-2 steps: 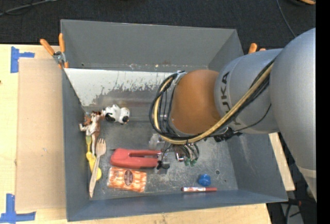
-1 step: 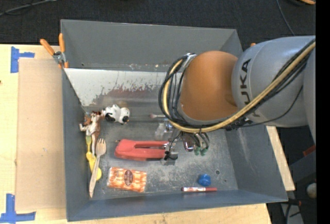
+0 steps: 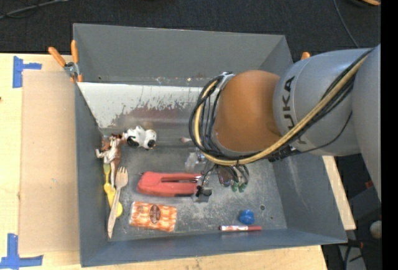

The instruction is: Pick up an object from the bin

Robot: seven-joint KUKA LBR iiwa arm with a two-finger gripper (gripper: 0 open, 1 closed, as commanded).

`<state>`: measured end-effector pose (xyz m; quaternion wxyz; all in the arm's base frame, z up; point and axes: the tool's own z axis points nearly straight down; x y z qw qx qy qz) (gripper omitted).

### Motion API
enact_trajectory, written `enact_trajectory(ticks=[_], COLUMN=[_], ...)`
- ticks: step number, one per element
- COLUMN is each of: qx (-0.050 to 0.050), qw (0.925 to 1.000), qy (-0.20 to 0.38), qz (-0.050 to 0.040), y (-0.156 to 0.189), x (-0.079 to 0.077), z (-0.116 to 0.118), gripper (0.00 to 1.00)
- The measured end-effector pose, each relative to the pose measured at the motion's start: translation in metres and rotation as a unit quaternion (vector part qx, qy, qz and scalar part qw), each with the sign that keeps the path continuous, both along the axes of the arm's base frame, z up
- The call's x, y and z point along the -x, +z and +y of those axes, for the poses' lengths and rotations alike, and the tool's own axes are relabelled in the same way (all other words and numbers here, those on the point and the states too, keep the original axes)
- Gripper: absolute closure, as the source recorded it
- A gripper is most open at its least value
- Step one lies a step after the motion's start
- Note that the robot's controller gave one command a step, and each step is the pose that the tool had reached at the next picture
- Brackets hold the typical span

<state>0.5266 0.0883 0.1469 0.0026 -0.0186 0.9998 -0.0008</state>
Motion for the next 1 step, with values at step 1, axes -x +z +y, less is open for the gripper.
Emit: enact_trajectory(ticks=[1], qx=[0.001], qw=[0.9999], qy=[0.015], qz=[0.0056], y=[0.0425], x=[0.0004], z=[-0.0023], gripper=[1.00])
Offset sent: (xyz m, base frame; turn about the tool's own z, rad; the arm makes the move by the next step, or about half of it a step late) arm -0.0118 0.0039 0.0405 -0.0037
